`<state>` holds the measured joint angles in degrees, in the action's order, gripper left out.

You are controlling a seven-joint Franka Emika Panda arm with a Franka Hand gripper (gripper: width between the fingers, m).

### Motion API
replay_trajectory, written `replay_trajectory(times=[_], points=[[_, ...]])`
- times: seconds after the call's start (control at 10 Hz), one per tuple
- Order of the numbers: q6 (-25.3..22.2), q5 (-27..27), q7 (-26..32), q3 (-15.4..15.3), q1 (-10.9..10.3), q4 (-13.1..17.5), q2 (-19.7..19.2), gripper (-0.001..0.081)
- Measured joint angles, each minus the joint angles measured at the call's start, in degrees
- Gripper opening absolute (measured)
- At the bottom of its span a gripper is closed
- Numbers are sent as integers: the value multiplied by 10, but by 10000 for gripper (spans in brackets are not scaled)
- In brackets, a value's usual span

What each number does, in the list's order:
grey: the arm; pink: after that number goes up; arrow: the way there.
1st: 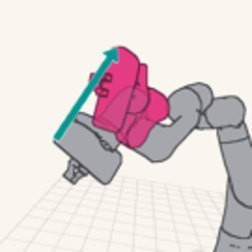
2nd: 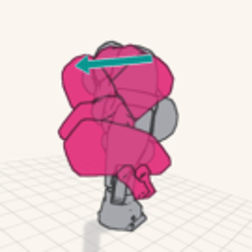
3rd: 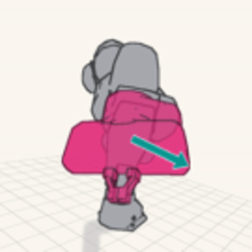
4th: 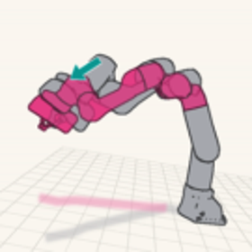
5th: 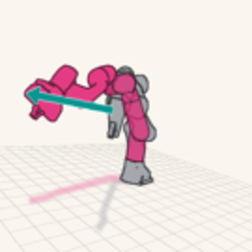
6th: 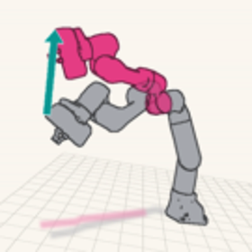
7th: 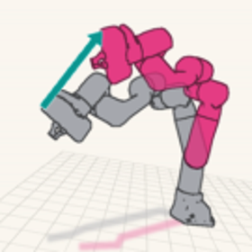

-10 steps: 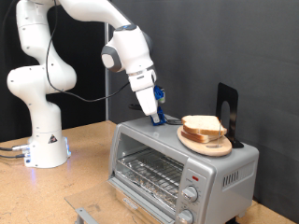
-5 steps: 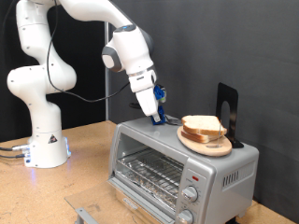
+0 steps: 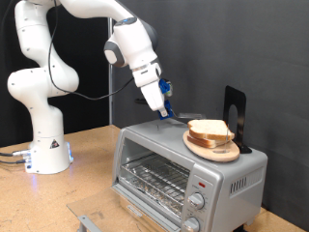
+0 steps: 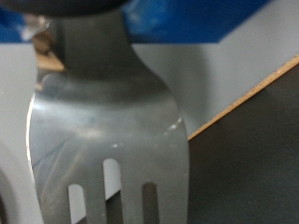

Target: Make a piece of toast with the oven

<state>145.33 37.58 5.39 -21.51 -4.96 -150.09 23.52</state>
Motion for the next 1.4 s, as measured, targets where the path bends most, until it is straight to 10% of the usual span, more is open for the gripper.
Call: replay_trajectory(times=[0.8,1.4], points=[[-14,69,27,46,0,-26,98,399],[-97,-16,29,109,102,-58,173,399]])
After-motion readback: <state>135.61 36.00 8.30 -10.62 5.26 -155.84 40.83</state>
